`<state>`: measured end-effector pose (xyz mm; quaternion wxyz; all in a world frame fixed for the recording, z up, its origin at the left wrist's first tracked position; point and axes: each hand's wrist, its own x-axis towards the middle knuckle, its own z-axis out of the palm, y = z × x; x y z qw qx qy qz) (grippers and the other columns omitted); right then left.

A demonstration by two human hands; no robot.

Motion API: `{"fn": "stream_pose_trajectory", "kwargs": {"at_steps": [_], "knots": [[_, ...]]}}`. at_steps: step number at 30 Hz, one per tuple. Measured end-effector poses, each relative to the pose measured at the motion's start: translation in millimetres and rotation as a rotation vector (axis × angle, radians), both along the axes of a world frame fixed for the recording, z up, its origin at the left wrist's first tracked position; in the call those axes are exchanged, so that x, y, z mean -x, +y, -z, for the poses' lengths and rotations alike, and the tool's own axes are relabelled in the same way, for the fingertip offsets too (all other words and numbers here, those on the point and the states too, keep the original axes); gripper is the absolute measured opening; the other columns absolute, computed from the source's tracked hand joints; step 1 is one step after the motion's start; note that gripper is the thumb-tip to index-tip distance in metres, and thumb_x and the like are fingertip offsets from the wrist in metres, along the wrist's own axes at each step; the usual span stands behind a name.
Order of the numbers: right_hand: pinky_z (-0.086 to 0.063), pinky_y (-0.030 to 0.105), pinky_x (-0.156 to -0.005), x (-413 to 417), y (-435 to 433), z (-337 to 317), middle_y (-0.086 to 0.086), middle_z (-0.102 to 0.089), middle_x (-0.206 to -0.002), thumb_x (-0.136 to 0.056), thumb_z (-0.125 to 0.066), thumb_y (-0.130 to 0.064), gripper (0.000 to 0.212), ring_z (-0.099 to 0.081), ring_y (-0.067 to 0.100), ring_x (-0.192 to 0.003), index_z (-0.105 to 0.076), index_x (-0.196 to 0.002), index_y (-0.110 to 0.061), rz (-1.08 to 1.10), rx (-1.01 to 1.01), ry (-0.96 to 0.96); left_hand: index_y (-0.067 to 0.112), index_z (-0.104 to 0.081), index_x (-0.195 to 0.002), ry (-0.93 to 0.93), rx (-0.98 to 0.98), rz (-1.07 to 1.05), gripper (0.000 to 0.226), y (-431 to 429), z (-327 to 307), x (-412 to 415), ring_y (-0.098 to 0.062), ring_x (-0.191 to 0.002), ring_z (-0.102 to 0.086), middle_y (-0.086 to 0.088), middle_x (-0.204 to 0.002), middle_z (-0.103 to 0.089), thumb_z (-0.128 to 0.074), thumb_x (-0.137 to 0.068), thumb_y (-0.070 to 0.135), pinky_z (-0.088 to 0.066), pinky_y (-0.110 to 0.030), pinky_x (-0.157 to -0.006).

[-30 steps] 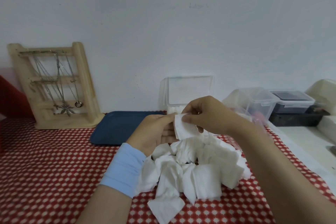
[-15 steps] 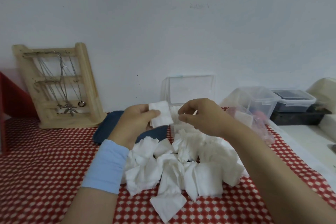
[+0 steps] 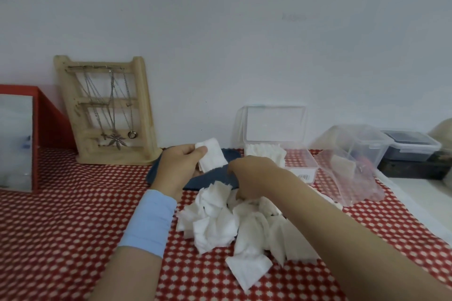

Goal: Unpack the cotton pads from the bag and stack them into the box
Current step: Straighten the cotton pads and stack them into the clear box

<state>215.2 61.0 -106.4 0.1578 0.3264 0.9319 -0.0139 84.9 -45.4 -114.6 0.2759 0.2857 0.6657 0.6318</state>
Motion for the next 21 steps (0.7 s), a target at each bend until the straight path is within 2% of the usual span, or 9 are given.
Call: {"fn": "stream_pose_trajectory", "kwargs": {"at_steps": [2,6,8,10,11,13,16,19,21], "knots": [[-0.046,0.029,-0.076,-1.1,-1.9,-0.4,0.000,-0.065,-0.117,-0.091,-0.067,-0.037,0.044,-0.065,0.022,-0.104,-0.060,-0.131,-0.019,0.036,0.015,-0.060,0.022,-0.079,-0.065,-0.013,0.000,-0.006,0.032,0.2,1.2,2.5,-0.043,-0.100,-0.072,-0.018,-0.093,-0.078,-0.068,-0.095,0.018,-0.055,-0.060,-0.095],[-0.039,0.027,-0.060,-9.0,-7.1,5.7,0.000,-0.055,-0.084,-0.091,-0.063,-0.027,0.030,-0.056,0.022,-0.080,-0.065,-0.117,-0.012,0.022,-0.020,-0.011,0.021,-0.078,-0.073,-0.013,-0.002,-0.002,0.025,1.4,2.1,4.9,-0.035,-0.097,-0.074,-0.011,-0.090,-0.079,-0.067,-0.096,0.017,-0.057,-0.056,-0.095],[-0.039,0.027,-0.061,-9.7,-10.6,3.8,0.002,-0.060,-0.094,-0.090,-0.065,-0.025,0.033,-0.057,0.022,-0.083,-0.059,-0.120,-0.012,0.028,0.005,0.038,0.020,-0.077,-0.075,-0.003,-0.005,0.002,0.024,1.6,2.8,5.2,-0.036,-0.098,-0.074,-0.013,-0.093,-0.079,-0.067,-0.096,0.017,-0.056,-0.056,-0.095],[-0.049,0.029,-0.071,-11.1,-11.2,0.0,0.005,-0.065,-0.111,-0.086,-0.070,-0.026,0.041,-0.064,0.023,-0.094,-0.059,-0.124,-0.013,0.046,0.067,0.072,0.018,-0.076,-0.075,0.007,0.000,0.012,0.023,1.4,3.2,4.3,-0.037,-0.101,-0.072,-0.017,-0.097,-0.078,-0.066,-0.097,0.017,-0.056,-0.056,-0.096],[-0.055,0.031,-0.077,-13.0,-9.8,-2.1,0.005,-0.067,-0.113,-0.083,-0.073,-0.027,0.043,-0.066,0.024,-0.096,-0.062,-0.122,-0.014,0.055,0.090,0.103,0.018,-0.075,-0.077,0.011,0.000,0.016,0.022,0.7,2.8,2.9,-0.036,-0.102,-0.072,-0.017,-0.098,-0.077,-0.065,-0.097,0.017,-0.057,-0.054,-0.095],[-0.058,0.032,-0.079,-20.9,-7.2,-9.7,0.000,-0.071,-0.102,-0.078,-0.078,-0.028,0.032,-0.067,0.019,-0.090,-0.072,-0.108,-0.016,0.059,0.147,0.208,0.015,-0.075,-0.082,0.012,-0.001,0.027,0.020,-0.2,1.7,0.3,-0.032,-0.101,-0.073,-0.015,-0.099,-0.077,-0.064,-0.098,0.015,-0.059,-0.049,-0.093],[-0.050,0.021,-0.068,-42.2,-5.5,-27.6,-0.013,-0.068,-0.080,-0.081,-0.079,-0.028,0.006,-0.063,0.007,-0.075,-0.074,-0.084,-0.025,0.121,0.318,0.453,0.002,-0.075,-0.092,0.023,-0.002,0.043,0.019,1.7,3.0,-1.0,-0.030,-0.099,-0.073,-0.019,-0.099,-0.076,-0.063,-0.099,0.014,-0.062,-0.043,-0.087],[-0.049,0.019,-0.068,-62.2,0.0,-40.1,-0.006,-0.071,-0.079,-0.084,-0.078,-0.025,0.004,-0.063,0.007,-0.072,-0.075,-0.086,-0.023,0.161,0.461,0.683,-0.003,-0.073,-0.094,0.078,0.009,0.038,0.025,5.8,5.3,-1.8,-0.033,-0.087,-0.070,-0.025,-0.096,-0.074,-0.064,-0.096,0.020,-0.059,-0.050,-0.088],[-0.055,0.027,-0.079,-71.3,4.9,-43.4,0.005,-0.076,-0.087,-0.086,-0.077,-0.015,0.003,-0.069,0.017,-0.079,-0.076,-0.088,-0.015,0.167,0.617,0.844,-0.005,-0.070,-0.092,0.113,0.017,0.034,0.029,9.0,7.5,-4.4,-0.028,-0.076,-0.061,-0.021,-0.083,-0.068,-0.065,-0.095,0.024,-0.056,-0.041,-0.076]]}}
